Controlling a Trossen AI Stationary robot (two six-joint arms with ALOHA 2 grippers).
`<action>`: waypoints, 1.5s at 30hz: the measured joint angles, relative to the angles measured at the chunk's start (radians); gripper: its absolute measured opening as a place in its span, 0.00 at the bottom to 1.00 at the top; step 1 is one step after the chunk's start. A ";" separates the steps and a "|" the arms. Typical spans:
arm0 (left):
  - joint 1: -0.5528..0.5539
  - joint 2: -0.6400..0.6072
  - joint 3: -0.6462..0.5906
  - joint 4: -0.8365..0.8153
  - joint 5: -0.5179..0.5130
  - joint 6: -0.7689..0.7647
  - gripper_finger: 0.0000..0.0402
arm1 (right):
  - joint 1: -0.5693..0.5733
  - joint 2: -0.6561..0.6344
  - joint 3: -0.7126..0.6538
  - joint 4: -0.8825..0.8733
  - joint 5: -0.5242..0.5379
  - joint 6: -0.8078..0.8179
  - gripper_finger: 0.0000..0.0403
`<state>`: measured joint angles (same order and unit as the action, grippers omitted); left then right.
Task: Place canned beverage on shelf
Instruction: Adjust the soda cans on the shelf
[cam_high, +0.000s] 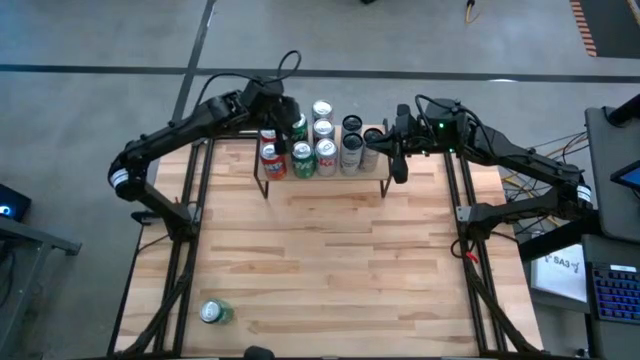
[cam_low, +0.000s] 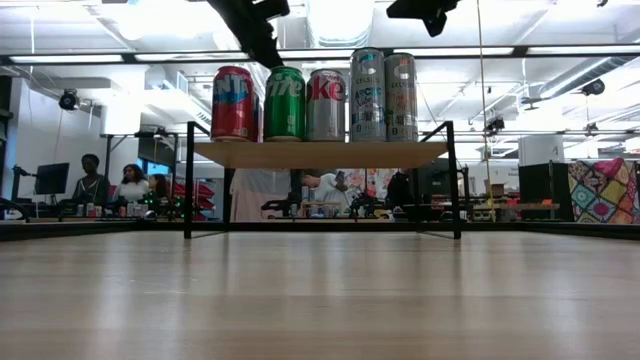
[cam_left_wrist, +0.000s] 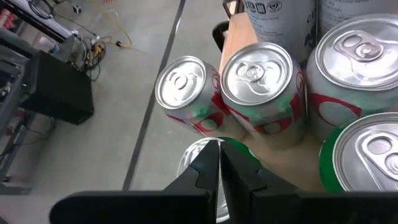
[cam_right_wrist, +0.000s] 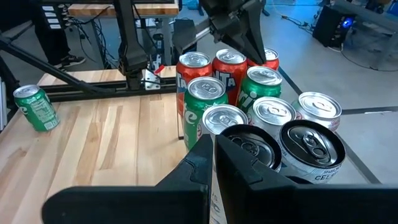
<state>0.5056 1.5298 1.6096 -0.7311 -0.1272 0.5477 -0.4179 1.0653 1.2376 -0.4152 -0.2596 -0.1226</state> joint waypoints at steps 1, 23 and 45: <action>0.000 0.006 0.000 0.000 0.000 -0.002 0.00 | 0.000 0.000 0.000 0.000 0.000 0.000 0.02; -0.008 0.047 0.000 -0.034 0.041 -0.014 0.00 | 0.000 0.000 -0.010 0.000 0.000 0.001 0.02; 0.005 0.070 0.050 -0.097 0.034 -0.041 0.00 | 0.000 0.000 -0.013 -0.002 0.000 0.007 0.02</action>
<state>0.5106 1.6002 1.6592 -0.8278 -0.0929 0.5072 -0.4175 1.0653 1.2248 -0.4168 -0.2600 -0.1158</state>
